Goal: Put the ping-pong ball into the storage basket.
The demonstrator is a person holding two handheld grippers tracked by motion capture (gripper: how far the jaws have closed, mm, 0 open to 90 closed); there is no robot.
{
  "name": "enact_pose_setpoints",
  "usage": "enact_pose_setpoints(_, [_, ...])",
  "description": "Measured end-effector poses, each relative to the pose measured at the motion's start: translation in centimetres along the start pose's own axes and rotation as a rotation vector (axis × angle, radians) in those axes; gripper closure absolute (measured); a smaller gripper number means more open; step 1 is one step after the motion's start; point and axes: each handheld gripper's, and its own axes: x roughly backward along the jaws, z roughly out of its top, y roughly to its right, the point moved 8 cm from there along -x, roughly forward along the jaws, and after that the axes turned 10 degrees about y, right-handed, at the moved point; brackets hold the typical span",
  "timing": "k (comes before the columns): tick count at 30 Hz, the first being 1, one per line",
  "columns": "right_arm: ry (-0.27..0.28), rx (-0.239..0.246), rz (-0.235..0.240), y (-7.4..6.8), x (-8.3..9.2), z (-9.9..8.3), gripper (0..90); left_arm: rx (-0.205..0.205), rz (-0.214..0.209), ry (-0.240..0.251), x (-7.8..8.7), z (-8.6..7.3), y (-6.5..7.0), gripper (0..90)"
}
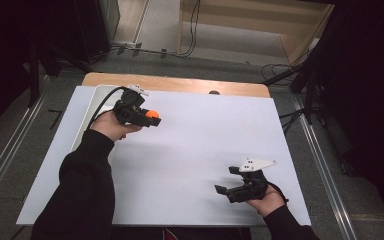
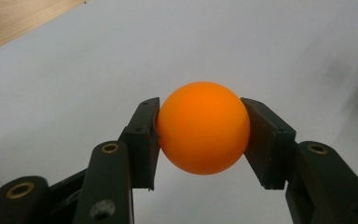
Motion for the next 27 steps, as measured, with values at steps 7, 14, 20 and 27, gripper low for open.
enact_pose_setpoints(7, [0.0,-0.004,0.0,0.0,0.0,0.0,9.6,0.014,0.019,0.009,0.4,-0.1,-0.8,50.8])
enact_pose_setpoints(14, [-0.002,-0.003,-0.004,0.0,0.0,0.0,9.6,0.025,0.035,0.014,0.9,-0.2,-1.5,50.8])
enact_pose_setpoints(20, [0.001,-0.008,-0.003,0.0,0.0,0.0,9.6,0.032,0.05,0.019,1.4,-0.2,-2.0,50.8])
enact_pose_setpoints(27, [-0.003,-0.007,-0.005,0.0,0.0,-0.1,9.6,0.04,0.044,0.027,1.9,-0.2,-2.4,50.9])
